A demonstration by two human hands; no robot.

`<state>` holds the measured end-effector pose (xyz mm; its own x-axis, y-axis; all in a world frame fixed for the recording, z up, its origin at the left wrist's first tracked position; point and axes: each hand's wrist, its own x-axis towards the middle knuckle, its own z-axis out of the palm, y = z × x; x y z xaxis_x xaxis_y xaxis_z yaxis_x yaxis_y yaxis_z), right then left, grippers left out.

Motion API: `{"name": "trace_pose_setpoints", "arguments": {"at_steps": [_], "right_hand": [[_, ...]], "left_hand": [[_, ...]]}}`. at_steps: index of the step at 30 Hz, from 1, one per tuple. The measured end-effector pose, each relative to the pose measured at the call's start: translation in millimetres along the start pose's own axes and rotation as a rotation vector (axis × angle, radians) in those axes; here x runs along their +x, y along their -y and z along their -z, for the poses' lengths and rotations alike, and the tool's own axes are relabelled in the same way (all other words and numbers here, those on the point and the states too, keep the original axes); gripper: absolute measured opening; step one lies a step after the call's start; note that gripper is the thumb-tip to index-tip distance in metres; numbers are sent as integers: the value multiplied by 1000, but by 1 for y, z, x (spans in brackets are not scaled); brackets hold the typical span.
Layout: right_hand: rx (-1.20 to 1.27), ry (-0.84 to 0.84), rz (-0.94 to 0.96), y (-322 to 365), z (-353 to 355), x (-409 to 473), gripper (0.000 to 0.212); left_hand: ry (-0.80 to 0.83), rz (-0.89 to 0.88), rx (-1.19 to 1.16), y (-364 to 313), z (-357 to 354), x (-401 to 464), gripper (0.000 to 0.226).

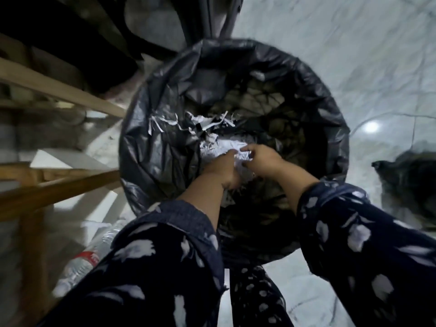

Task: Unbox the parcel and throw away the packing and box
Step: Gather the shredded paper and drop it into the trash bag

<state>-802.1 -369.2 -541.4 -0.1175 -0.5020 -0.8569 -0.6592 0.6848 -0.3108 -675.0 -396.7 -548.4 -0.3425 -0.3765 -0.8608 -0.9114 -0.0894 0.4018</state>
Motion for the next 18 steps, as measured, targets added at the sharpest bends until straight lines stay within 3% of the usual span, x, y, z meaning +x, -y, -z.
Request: {"name": "trace_pose_setpoints", "arguments": {"at_steps": [3,8,18], "right_hand": [[-28,-3,13,24,26,-49,44],[-115,-33,95,83,76,-155,39],[-423,-101,518,250,118,-335,40]], "left_hand": [[-13,8,-93,-22,30,-52,60],[-172,-27,-113,-50,87,-169,53],[-573,-31,-351,-36,165,-397,44]]}}
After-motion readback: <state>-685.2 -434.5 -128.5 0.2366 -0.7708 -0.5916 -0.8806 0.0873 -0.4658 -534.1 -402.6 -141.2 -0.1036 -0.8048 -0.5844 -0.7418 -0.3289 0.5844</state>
